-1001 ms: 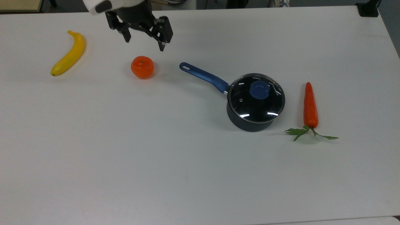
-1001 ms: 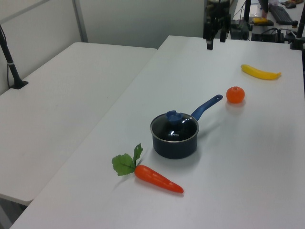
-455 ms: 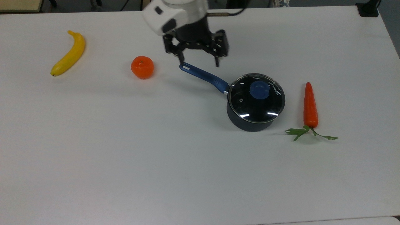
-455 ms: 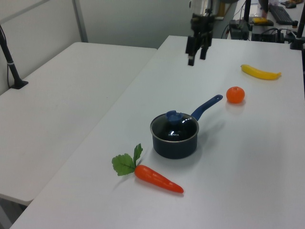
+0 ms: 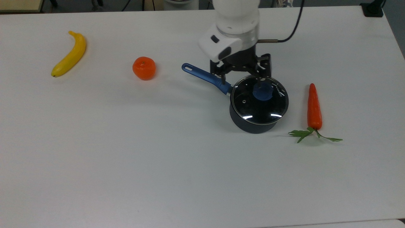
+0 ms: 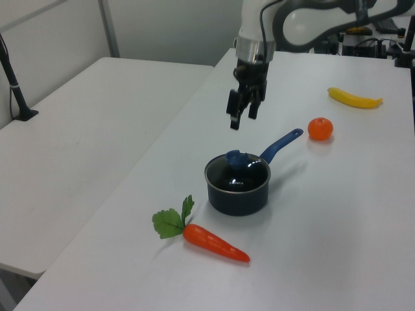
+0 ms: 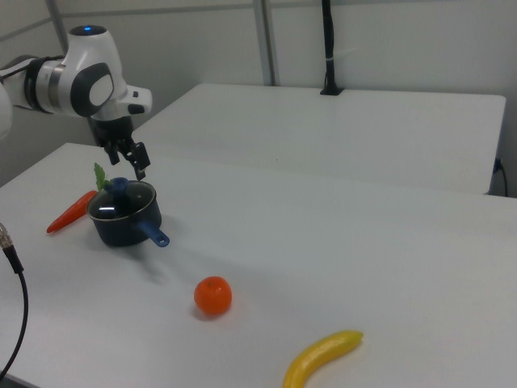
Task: Open lid
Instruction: 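Lower the gripper and grasp the blue knob of the glass lid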
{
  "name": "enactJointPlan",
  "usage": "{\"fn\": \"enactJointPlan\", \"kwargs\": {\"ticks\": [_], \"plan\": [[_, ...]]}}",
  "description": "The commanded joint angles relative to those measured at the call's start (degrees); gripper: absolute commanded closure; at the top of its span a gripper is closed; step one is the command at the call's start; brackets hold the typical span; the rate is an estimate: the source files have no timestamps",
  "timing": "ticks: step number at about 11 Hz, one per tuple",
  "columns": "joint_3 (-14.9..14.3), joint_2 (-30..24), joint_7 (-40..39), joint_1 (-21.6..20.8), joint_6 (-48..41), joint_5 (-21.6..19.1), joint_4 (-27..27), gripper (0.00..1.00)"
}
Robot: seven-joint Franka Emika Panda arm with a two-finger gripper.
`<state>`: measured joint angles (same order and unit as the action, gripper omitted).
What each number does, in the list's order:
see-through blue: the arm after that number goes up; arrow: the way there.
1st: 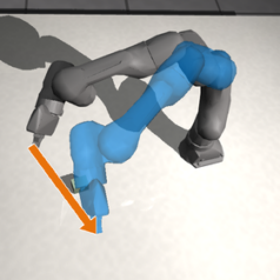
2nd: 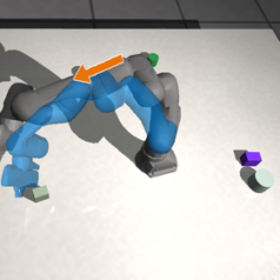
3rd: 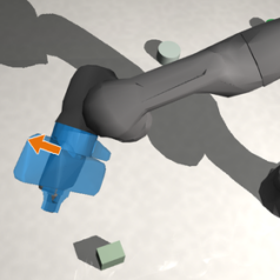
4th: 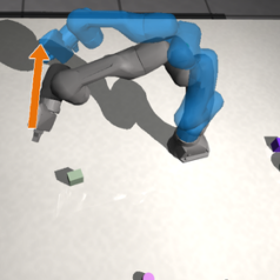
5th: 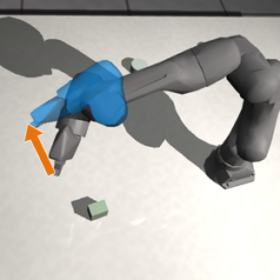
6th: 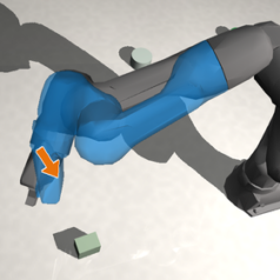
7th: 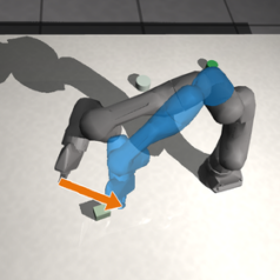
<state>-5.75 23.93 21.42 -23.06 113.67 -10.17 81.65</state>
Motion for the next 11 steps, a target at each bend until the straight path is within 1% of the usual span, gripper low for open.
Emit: {"fn": "enactJointPlan", "kwargs": {"ticks": [1,2,5,7,9,11], "plan": [[-0.8,2.2,2.0,-3.7,1.7,0.1,-1.1,0.00],[-0.8,2.5,2.3,-4.4,1.9,0.2,-1.1,0.00],[-0.8,3.8,2.8,-6.3,1.9,1.6,-1.1,0.06],[-0.8,4.1,4.4,-6.4,2.0,3.0,-1.1,0.10],[-0.8,4.7,4.5,-6.4,2.5,3.1,-1.2,0.11],[-0.8,4.9,5.5,-6.3,5.2,3.6,-1.1,0.14]]}}
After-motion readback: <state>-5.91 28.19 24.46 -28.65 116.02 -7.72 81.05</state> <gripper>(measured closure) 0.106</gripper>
